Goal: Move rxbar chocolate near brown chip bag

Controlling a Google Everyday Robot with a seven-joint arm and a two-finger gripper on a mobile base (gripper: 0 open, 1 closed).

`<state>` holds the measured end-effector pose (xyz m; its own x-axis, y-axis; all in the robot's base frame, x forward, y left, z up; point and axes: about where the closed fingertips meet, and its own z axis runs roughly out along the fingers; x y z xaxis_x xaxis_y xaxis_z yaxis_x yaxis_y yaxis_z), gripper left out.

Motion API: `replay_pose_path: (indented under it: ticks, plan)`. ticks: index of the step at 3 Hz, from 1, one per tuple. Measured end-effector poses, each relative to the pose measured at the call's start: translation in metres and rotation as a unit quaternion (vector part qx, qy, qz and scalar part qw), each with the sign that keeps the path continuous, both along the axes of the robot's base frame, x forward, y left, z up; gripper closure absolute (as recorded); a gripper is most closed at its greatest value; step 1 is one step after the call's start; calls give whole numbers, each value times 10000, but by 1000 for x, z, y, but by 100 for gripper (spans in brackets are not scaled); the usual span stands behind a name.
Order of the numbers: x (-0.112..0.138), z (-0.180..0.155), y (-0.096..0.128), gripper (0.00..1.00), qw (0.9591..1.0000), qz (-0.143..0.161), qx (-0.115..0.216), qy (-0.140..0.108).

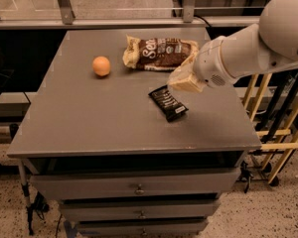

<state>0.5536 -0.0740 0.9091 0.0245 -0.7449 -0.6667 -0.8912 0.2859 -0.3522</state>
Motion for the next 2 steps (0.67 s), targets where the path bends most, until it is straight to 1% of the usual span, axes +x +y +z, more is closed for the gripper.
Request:
replay_pose_path:
  ticks: [1, 2]
  plan:
    - [-10, -21, 3, 5, 9989, -399, 205, 101]
    - [-12, -50, 3, 0, 9965, -773, 273, 151]
